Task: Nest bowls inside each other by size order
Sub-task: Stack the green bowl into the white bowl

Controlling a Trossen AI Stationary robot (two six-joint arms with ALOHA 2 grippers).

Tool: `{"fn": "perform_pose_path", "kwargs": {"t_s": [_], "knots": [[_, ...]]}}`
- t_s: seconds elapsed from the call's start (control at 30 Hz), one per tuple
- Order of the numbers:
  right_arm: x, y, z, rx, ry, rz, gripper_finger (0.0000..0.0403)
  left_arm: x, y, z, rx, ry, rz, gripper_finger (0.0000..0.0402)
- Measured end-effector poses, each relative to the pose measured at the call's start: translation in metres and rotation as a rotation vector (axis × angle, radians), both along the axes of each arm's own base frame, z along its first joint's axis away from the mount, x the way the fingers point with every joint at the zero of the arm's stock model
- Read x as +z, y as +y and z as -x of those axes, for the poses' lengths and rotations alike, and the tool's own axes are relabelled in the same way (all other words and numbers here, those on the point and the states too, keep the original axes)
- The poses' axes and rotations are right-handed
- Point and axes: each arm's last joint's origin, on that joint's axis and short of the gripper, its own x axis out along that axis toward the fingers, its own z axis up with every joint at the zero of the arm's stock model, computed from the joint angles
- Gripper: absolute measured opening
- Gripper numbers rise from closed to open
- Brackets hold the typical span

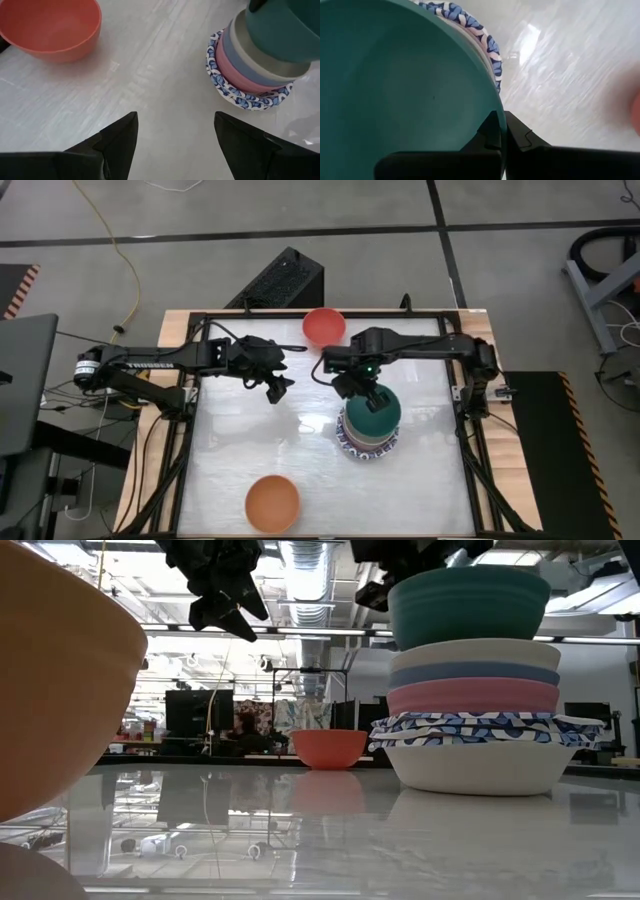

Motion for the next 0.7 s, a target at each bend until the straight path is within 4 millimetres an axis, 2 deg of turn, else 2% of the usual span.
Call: {"fn": "perform_pose_path", "kwargs": {"t_s": [0.23, 0.5, 0.7], "knots": [[-0.008, 0.001, -0.005, -0.048, 0.021, -0.005, 0.0008, 0.000, 0.000, 0.000, 0.001, 0.002, 0.000, 0.0251], [-0.012, 0.007, 0.006, -0.088, 0.023, 0.011, 0.0008, 0.000, 0.000, 0.000, -0.006, 0.006, -0.007, 0.0251], [-0.017, 0.012, 0.004, -0.079, -0.028, 0.034, 0.0008, 0.000, 0.000, 0.000, -0.006, 0.007, -0.007, 0.0251]]}}
